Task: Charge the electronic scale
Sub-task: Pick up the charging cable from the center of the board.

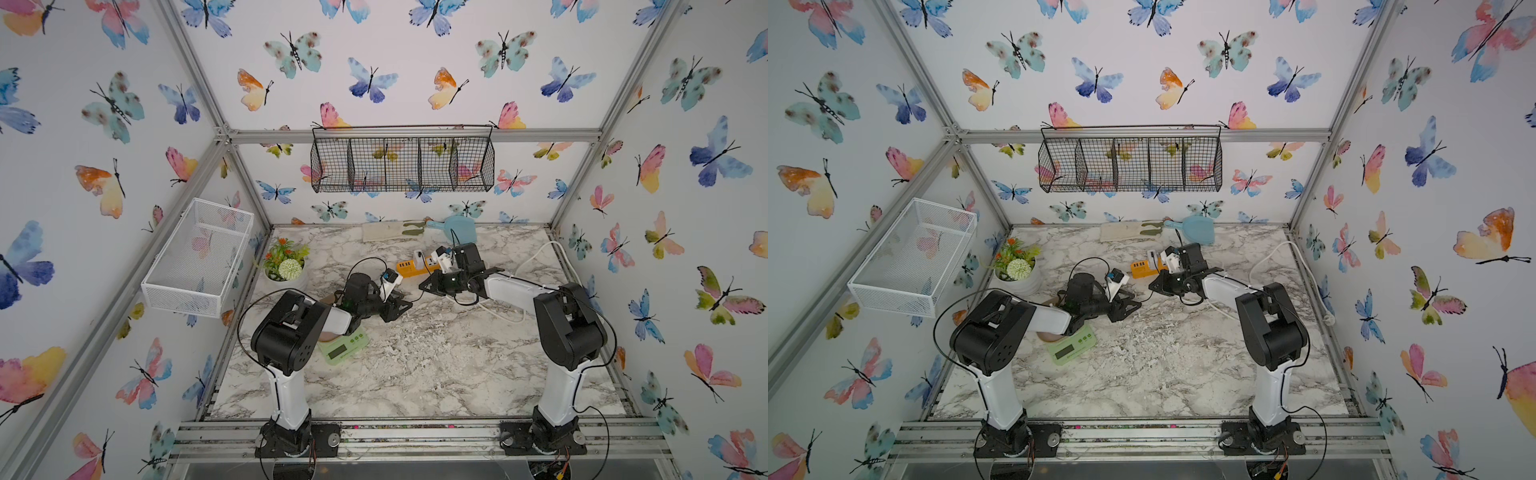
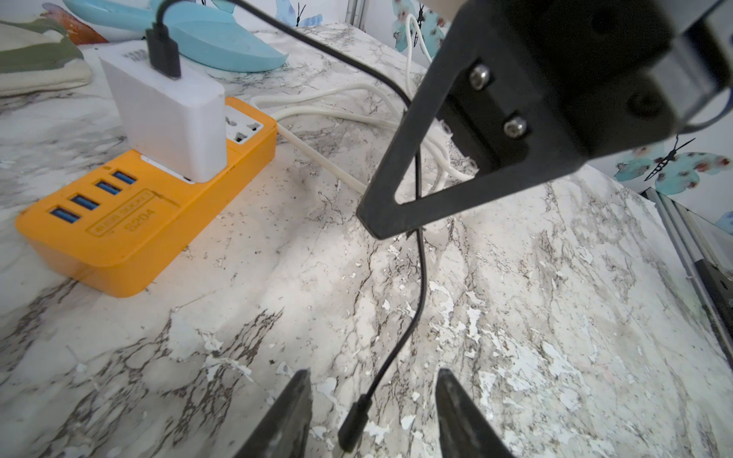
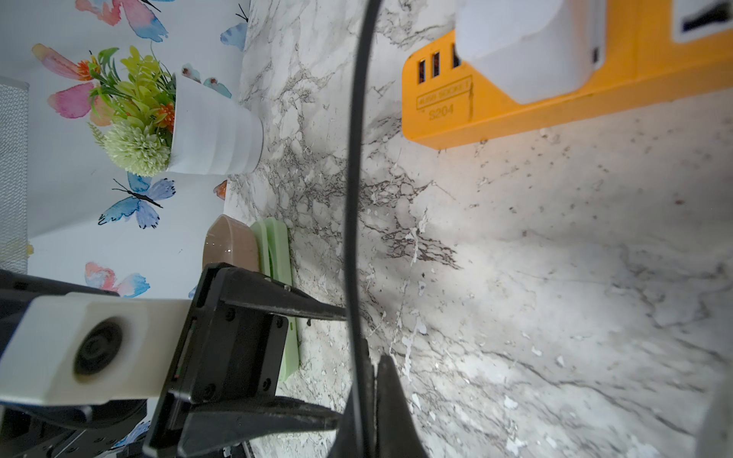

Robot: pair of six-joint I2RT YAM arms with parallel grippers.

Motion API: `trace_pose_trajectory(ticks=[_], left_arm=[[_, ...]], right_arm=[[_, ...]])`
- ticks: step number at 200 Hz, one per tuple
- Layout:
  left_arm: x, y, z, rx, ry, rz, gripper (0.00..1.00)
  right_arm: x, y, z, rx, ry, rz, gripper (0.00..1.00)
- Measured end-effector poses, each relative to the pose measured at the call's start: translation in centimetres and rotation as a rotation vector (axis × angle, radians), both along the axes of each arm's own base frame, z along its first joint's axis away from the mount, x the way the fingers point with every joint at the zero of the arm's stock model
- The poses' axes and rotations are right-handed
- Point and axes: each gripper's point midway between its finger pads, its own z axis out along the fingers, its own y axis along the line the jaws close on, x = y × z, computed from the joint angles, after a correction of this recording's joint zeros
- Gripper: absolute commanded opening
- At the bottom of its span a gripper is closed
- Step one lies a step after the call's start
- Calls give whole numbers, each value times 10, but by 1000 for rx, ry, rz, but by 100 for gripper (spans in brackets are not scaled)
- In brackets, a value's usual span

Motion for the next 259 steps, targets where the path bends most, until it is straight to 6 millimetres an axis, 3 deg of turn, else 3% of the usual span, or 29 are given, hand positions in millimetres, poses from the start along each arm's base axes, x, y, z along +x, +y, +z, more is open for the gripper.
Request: trace_pose_trajectory(ticks=[79,130,156,210,259], left_arm=[[-4,2,-7,12,24,-4,36],[-12,4,-14,15,46,-8,28],[-15,4,-15,10,44,-15,28],[-14,3,-10,-7,30,-18,39],[-12,2,-7,-17,21,-15,30]], right_arm=[[0,-1,17,32,-19,8,1],[1,-4,18,39,-16,8,1],[1,-4,19,41,-15,6,1],[0,-4,19,47,-10,10,1],[0,-4,20,53,-8,15,1]])
